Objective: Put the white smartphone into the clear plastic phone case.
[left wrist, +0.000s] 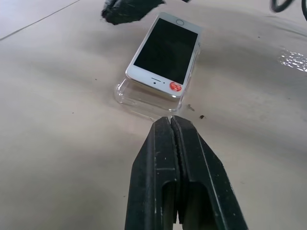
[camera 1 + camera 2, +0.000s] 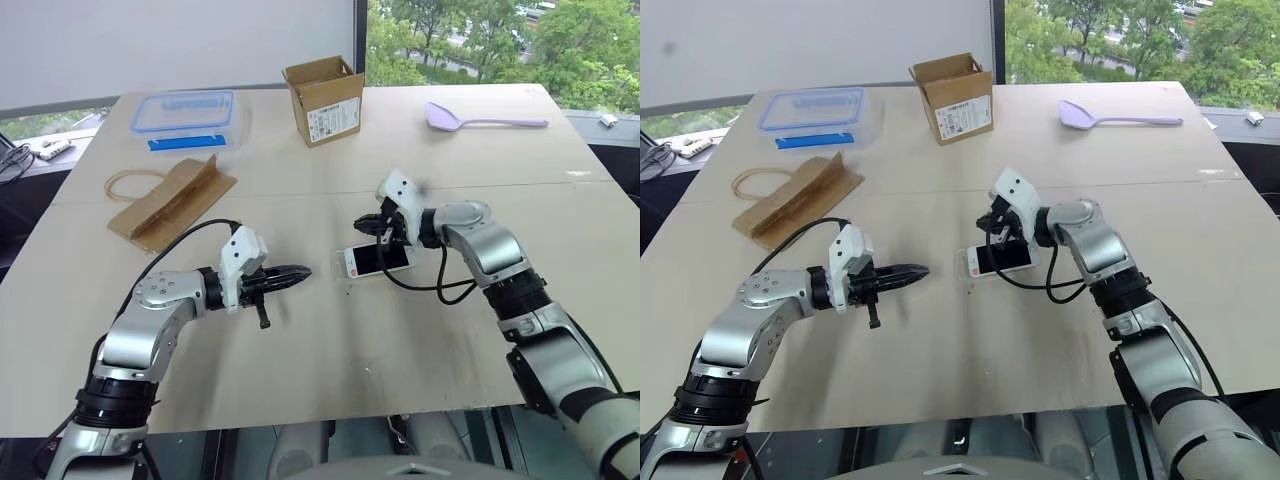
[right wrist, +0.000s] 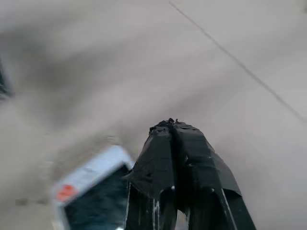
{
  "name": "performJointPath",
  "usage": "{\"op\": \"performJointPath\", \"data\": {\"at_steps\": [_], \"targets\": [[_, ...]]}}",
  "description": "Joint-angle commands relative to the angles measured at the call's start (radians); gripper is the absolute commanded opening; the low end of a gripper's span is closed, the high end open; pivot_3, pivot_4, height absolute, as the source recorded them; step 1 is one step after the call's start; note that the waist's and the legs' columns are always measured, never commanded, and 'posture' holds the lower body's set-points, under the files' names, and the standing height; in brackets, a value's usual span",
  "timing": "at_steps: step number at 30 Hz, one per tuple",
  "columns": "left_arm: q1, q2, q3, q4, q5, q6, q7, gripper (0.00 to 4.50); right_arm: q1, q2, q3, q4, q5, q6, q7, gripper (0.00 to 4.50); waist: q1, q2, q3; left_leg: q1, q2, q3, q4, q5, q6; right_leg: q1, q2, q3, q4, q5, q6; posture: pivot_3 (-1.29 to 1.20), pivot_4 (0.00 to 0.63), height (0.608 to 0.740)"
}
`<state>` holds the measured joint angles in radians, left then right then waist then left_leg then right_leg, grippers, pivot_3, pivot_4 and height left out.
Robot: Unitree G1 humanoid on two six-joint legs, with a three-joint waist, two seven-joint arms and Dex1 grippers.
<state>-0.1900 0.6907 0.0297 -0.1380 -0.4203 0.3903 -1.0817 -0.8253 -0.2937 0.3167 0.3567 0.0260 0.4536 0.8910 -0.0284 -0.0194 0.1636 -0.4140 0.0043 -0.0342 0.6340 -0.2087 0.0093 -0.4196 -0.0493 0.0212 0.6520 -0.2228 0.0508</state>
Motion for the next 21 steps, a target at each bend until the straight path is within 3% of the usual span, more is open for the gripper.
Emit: {"op": "performJointPath", "data": {"at_steps": [1,5,11,16,21], "targets": [[-0.002,0.010,0.022,-0.007,-0.013,-0.019,-0.006,0.00,-0.022,-0.030,0.067,0.044,-0.075,-0.105,0.032,0.05,-0.002,0.000,0.001,0.000,0.000,0.000,0.000,0.000,0.000,0.000,0.000,0.000,0.000,0.000,0.000,0.00,0.150,0.740],[0.011,0.010,0.027,-0.009,-0.012,-0.025,-0.004,0.00,0.003,-0.074,0.107,-0.003,-0.069,-0.161,0.155,0.05,-0.008,0.001,0.004,-0.001,0.000,0.000,0.000,0.000,0.000,0.000,0.000,0.000,-0.001,0.000,0.001,0.00,0.150,0.740],[0.018,0.005,0.024,-0.021,-0.012,-0.022,0.006,0.00,-0.018,-0.061,0.052,0.026,-0.082,-0.192,0.084,0.05,-0.011,0.000,0.006,0.000,0.000,0.000,0.000,0.000,0.000,0.000,0.000,0.000,-0.001,0.000,0.000,0.00,0.150,0.740],[0.016,0.008,0.025,-0.019,-0.015,-0.022,0.003,0.00,-0.009,-0.068,-0.020,-0.093,0.016,-0.099,0.129,0.05,-0.010,0.000,0.010,-0.001,0.001,-0.001,0.000,0.000,0.000,0.000,0.000,0.000,-0.001,0.000,0.001,0.00,0.150,0.740],[0.010,0.011,0.021,0.000,-0.011,-0.032,-0.009,0.00,0.026,-0.102,-0.001,-0.188,0.050,-0.009,0.186,0.05,-0.010,0.000,0.010,-0.001,0.001,-0.001,0.000,0.000,0.000,0.000,0.000,-0.001,-0.001,0.000,0.001,0.00,0.150,0.740]]}}
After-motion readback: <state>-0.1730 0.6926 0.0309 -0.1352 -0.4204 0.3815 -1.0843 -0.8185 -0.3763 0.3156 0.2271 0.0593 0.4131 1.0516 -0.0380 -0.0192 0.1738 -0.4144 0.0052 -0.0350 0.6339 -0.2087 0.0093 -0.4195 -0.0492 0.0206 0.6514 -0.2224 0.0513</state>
